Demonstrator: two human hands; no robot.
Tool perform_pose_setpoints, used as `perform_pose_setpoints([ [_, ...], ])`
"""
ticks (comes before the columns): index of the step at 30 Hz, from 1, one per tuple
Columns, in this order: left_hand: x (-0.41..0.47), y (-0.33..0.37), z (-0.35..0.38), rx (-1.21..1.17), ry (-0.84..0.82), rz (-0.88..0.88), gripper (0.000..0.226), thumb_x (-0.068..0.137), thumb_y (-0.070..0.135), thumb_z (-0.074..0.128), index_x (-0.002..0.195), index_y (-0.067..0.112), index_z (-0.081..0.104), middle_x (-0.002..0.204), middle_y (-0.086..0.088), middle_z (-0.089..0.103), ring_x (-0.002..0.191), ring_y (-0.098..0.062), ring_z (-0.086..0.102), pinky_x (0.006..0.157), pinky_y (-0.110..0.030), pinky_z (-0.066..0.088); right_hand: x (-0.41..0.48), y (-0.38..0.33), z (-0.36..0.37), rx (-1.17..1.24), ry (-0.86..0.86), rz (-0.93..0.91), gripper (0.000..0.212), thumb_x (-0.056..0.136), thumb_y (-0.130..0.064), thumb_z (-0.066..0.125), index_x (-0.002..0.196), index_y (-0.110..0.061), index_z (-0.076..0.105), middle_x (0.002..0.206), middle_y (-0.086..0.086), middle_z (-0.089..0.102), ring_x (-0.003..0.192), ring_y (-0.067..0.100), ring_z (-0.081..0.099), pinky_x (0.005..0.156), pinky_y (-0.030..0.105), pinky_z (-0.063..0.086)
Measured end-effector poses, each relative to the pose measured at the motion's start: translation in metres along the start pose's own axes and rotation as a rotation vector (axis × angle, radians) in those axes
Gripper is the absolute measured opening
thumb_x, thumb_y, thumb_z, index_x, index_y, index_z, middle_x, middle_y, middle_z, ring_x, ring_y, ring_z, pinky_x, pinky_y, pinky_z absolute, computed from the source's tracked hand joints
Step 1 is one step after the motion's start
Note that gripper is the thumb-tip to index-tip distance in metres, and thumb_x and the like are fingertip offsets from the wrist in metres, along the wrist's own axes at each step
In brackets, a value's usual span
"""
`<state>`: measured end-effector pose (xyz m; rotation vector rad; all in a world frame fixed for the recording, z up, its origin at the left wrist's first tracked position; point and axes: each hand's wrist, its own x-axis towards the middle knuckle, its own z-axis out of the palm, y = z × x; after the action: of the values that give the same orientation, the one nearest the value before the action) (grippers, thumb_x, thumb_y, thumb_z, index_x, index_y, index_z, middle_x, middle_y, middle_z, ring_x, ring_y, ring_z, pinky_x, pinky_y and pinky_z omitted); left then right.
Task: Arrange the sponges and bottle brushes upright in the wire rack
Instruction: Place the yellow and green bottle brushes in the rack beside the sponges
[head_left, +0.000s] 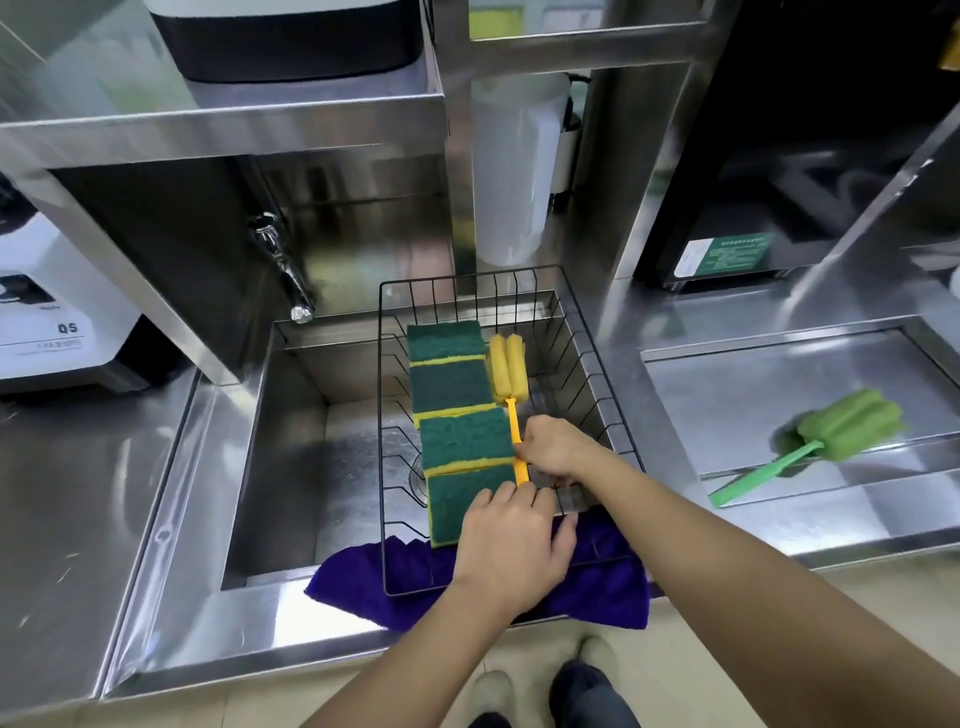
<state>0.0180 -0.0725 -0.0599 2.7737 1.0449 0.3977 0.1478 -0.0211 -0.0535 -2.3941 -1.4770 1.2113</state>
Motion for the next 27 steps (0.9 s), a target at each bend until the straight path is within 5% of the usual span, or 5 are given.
perform_pose_setpoints([
  [5,0.004,0.006,-0.001,-0.002,-0.043,0.043,0.039,0.085,0.045,0.039,0.07,0.014,0.058,0.063,-0.002,0.06,0.058,-0.022,0.056,0.052,-0.031,0.043,-0.009,0.01,-0.025,0.154,0.003,-0.074,0.021,0.094,-0.025,0.049,0.092,-0.005,0.057,0.076,0.013,0.058,0.061,0.021,0.054,0.053,0.028,0.045],
  [10,0.016,0.023,0.005,0.006,-0.11,0.08,0.045,0.085,0.05,0.035,0.083,0.015,0.063,0.073,-0.001,0.065,0.067,-0.022,0.06,0.06,-0.033,0.048,-0.021,0.025,-0.06,0.333,0.364,-0.134,0.014,0.093,-0.021,0.051,0.08,-0.017,0.053,0.067,-0.002,0.055,0.059,0.014,0.052,0.052,0.024,0.04],
  [16,0.027,0.04,0.01,-0.012,-0.183,0.122,0.051,0.084,0.057,0.029,0.09,0.017,0.061,0.08,-0.001,0.067,0.074,-0.023,0.062,0.065,-0.035,0.047,-0.035,0.086,-0.079,0.134,0.672,0.183,0.025,0.091,-0.014,0.041,0.107,-0.007,0.06,0.106,0.023,0.067,0.102,0.04,0.062,0.084,0.04,0.048],
  [20,0.028,0.046,0.015,-0.028,-0.205,0.129,0.069,0.078,0.062,0.005,0.104,0.018,0.051,0.103,-0.001,0.065,0.095,-0.021,0.058,0.081,-0.034,0.04,-0.048,0.123,-0.073,-0.074,0.782,0.378,0.03,0.092,-0.007,0.038,0.118,0.0,0.05,0.121,0.024,0.058,0.109,0.041,0.059,0.084,0.042,0.047],
  [27,0.029,0.047,0.018,-0.006,-0.202,0.153,0.064,0.081,0.06,0.006,0.1,0.019,0.051,0.098,0.001,0.066,0.09,-0.019,0.06,0.078,-0.033,0.042,-0.058,0.173,-0.053,-0.009,0.706,0.613,0.057,0.088,-0.013,0.05,0.136,0.004,0.023,0.128,0.027,0.044,0.109,0.042,0.058,0.081,0.042,0.048],
])
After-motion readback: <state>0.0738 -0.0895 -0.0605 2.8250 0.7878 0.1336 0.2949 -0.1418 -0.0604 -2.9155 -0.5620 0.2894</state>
